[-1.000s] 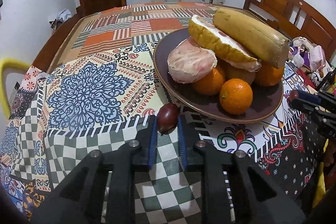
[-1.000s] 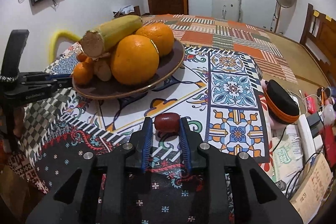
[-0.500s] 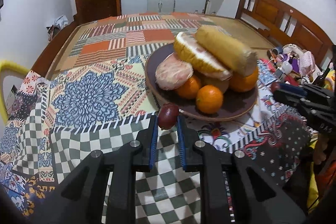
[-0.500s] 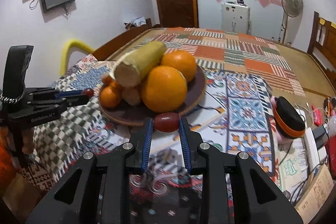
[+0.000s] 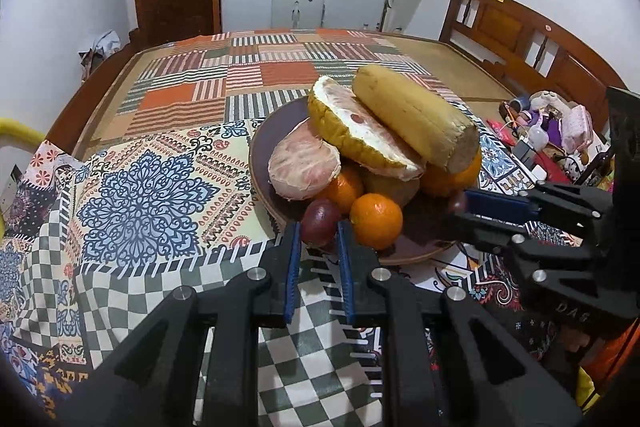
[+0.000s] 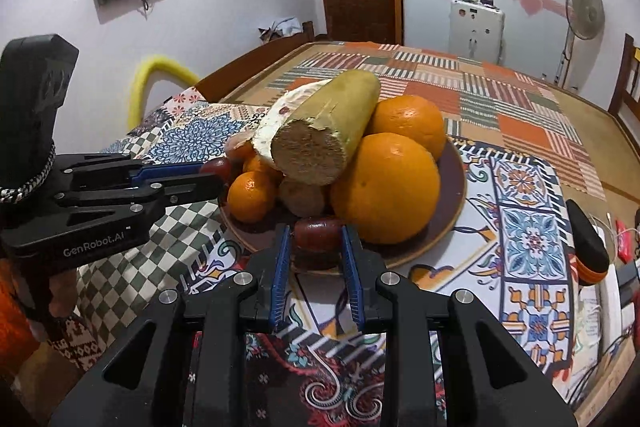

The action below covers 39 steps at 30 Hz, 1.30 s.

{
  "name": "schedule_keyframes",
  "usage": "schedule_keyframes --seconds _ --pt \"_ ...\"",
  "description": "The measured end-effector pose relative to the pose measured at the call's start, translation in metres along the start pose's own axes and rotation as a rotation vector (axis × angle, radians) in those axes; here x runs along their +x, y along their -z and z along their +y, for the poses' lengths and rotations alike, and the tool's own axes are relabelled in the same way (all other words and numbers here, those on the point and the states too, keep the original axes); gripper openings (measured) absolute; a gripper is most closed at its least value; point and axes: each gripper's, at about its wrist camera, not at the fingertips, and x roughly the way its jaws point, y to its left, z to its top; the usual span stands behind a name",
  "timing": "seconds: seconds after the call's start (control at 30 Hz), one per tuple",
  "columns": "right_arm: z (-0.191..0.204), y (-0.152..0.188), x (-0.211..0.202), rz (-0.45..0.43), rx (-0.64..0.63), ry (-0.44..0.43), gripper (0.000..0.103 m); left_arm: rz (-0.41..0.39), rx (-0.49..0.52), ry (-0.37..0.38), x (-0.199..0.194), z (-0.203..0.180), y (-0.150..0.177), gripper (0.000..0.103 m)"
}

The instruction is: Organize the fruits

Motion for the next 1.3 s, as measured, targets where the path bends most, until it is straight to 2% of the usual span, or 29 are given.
schedule_keyframes --seconds 0.47,0.67,0.8,1.13,1.2,1.3 --pt "0.005 0.002 0.007 0.03 -0.003 0.001 0.027 0.009 -0.01 0.014 0.001 -0.002 -0.001 0.018" --pt "0.011 0.003 -0.014 -0.006 -0.007 0.004 0.027 -0.041 -0.013 0.007 -0.027 -0.005 0.003 0.018" --pt "0.016 0.002 -0.049 -0.082 -0.009 0.017 0.027 -0.135 0.003 -0.019 -0.071 -0.016 0.005 0.018" --pt "0.041 -0.004 -0.175 -0.368 0.004 0.08 0.027 -0.42 0.041 -0.056 -0.2 -0.063 0.015 0.018" --pt "0.05 -0.001 -0.198 -0.421 0.002 0.088 0.03 -0.466 0.049 -0.064 -0.222 -0.071 0.021 0.018" --pt "0.062 0.003 -0.223 -0.49 0.0 0.099 0.04 -0.527 0.065 -0.087 -0.249 -0.083 0.03 0.027"
